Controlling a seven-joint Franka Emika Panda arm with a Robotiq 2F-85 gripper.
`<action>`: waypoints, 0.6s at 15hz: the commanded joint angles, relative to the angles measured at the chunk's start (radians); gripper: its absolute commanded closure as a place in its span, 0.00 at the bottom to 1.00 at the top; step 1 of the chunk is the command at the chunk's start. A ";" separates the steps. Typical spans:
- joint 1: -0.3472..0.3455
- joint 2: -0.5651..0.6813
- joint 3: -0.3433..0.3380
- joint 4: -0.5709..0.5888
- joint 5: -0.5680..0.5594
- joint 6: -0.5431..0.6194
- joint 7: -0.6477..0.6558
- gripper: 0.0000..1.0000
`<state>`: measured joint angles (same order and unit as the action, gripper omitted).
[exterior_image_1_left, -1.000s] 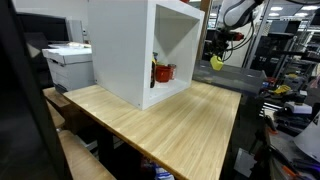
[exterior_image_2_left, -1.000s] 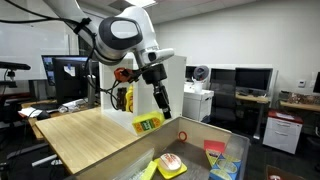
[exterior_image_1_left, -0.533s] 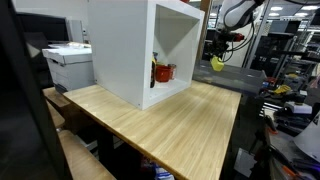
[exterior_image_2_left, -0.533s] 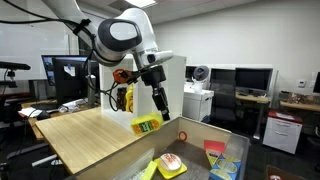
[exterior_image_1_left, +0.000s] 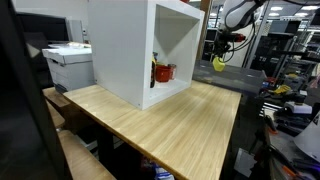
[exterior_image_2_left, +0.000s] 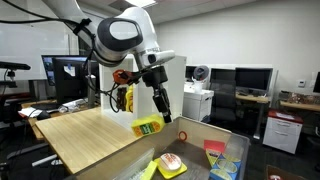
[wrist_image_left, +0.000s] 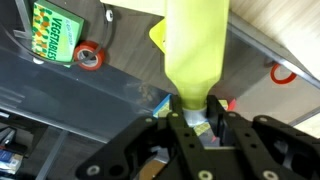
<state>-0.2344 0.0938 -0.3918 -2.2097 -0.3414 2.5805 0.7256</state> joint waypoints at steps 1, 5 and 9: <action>-0.010 0.006 0.005 0.006 -0.026 0.019 0.038 0.45; -0.009 0.006 0.006 0.009 -0.022 0.014 0.033 0.29; -0.009 0.008 0.007 0.013 -0.018 0.009 0.032 0.06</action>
<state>-0.2344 0.0980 -0.3919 -2.2029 -0.3422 2.5807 0.7318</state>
